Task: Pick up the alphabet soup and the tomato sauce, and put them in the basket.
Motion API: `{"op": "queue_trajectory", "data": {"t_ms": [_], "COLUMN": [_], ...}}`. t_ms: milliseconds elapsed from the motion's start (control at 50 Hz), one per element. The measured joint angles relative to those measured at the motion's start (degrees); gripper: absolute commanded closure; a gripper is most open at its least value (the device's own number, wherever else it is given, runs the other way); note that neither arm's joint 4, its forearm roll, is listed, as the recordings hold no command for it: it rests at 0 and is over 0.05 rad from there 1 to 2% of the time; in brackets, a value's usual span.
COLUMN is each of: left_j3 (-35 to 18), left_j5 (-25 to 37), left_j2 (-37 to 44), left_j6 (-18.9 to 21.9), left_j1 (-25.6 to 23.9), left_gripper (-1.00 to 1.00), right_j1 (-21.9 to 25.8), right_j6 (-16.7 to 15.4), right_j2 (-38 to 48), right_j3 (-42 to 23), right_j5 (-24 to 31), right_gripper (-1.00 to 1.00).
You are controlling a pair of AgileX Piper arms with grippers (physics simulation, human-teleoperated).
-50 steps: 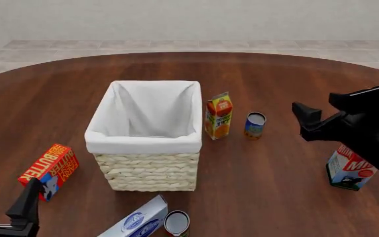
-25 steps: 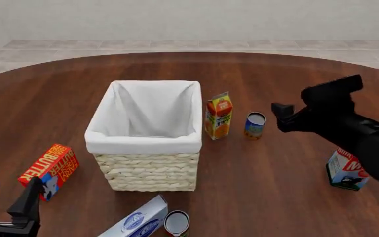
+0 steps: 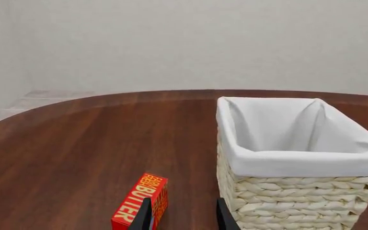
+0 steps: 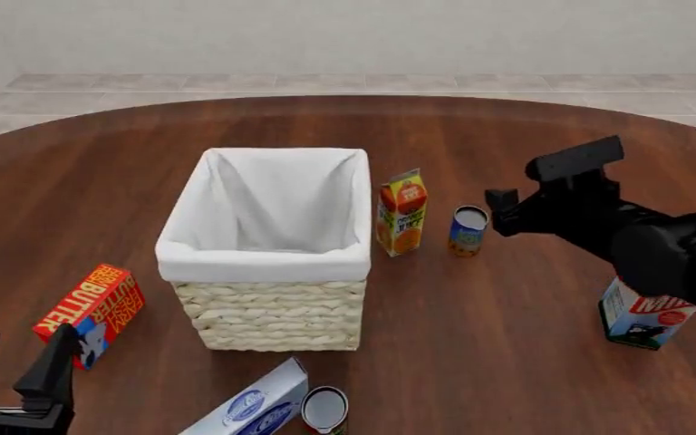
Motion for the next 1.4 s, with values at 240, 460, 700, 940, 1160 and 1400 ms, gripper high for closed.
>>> {"op": "queue_trajectory", "data": {"t_ms": [240,460,700,940,1160,1400], "left_j3": [0.01,0.01,0.01,0.01,0.01,0.02], "left_j5": [0.2,-0.14,-0.52,-2.59,-3.42,-1.9], "left_j2": [-0.15,0.28,0.74,2.88,3.75,2.24], "left_j6": [0.07,0.18,0.32,0.39,0.42,0.41], "left_j1": [0.05,0.06,0.03,0.01,-0.01,-0.03], "left_gripper": [-1.0,-1.0,-1.0,-1.0,-1.0,-1.0], "right_j1": [-1.2,-2.13,-2.28,-1.83,-1.3,-0.9], "right_j6": [-1.11,-2.29,-3.57,-3.52,-3.05,-2.28], "right_j2": [4.48,7.56,10.53,12.96,14.81,16.98], "right_j3": [-0.64,-0.9,-1.31,-2.19,-3.23,-4.98], "right_j5": [-2.21,-4.27,-6.81,-8.34,-9.09,-9.51], "right_gripper": [-1.0,-1.0,-1.0,-1.0,-1.0,-1.0]}}
